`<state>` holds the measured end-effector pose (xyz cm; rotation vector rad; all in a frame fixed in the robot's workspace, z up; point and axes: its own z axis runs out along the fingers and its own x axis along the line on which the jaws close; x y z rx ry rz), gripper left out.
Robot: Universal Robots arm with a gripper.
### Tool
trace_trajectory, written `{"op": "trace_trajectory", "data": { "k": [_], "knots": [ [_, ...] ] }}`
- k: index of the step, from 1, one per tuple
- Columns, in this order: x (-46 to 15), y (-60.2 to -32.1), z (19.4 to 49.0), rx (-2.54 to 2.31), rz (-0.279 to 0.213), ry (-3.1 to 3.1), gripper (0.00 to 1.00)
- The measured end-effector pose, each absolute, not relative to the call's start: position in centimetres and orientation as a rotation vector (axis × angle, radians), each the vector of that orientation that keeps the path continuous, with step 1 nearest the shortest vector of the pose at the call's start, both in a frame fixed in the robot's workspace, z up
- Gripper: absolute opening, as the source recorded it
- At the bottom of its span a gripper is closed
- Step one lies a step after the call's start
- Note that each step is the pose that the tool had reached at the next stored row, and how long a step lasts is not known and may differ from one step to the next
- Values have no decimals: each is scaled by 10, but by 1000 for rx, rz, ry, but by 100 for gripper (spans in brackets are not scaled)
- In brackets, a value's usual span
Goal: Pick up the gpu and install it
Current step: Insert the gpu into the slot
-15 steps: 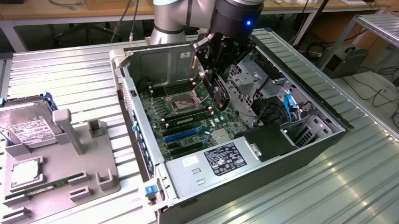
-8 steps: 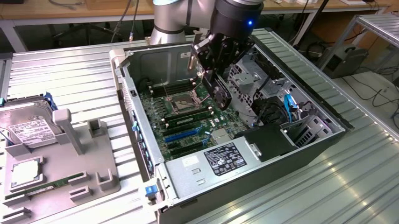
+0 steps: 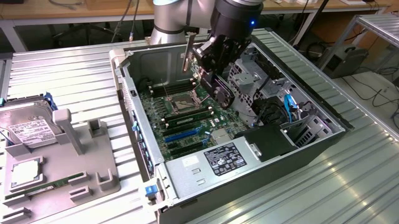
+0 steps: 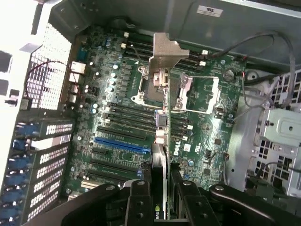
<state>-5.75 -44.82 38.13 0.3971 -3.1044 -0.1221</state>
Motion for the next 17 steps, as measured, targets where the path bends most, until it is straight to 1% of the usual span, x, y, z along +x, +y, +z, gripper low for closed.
{"op": "trace_trajectory", "data": {
  "k": [10,17],
  "knots": [
    [-57,-448,376,737,-120,-3033,26],
    [-57,-448,375,972,-128,-2962,26]
  ]
}}
